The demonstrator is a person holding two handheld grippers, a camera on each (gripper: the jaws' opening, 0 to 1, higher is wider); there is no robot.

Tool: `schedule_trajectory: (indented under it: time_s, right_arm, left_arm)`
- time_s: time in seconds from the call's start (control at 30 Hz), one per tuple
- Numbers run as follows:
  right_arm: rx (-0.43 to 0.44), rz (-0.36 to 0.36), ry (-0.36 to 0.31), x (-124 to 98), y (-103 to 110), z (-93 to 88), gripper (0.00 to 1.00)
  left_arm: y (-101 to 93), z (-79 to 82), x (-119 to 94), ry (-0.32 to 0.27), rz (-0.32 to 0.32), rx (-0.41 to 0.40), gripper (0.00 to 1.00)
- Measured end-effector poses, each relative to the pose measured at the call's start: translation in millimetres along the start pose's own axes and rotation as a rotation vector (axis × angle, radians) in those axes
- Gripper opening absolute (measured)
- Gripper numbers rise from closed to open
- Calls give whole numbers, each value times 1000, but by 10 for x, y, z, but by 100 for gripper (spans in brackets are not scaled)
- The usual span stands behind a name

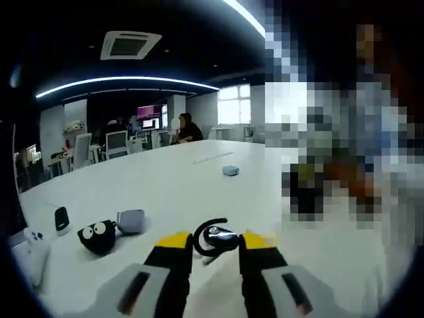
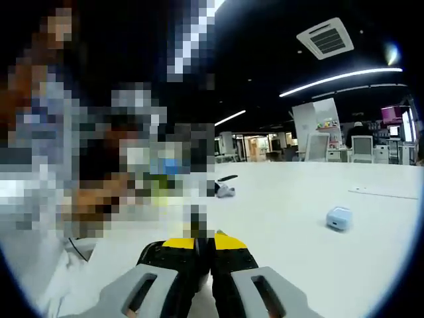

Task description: Pick up the earbuds from the table and place the earbuds into the earbud case

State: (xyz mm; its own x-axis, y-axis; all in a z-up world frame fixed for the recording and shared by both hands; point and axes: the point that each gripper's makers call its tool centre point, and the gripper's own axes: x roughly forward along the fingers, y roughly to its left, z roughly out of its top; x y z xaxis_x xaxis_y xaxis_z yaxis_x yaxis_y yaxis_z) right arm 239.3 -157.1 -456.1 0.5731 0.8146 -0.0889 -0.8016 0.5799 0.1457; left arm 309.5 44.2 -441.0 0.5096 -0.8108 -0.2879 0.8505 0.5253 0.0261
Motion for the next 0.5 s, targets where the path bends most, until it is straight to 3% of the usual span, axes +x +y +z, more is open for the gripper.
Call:
schedule_trajectory:
  time_s: [0.2,0.5]
  right_arm:
    - [-2,2,-1,-3,3,4,6]
    - [-6,6,-1,1,20,5,6]
  left_arm:
    - [-517,139,148,9,-105,34,29]
    - [-1170,203,370,19,-244,81,29]
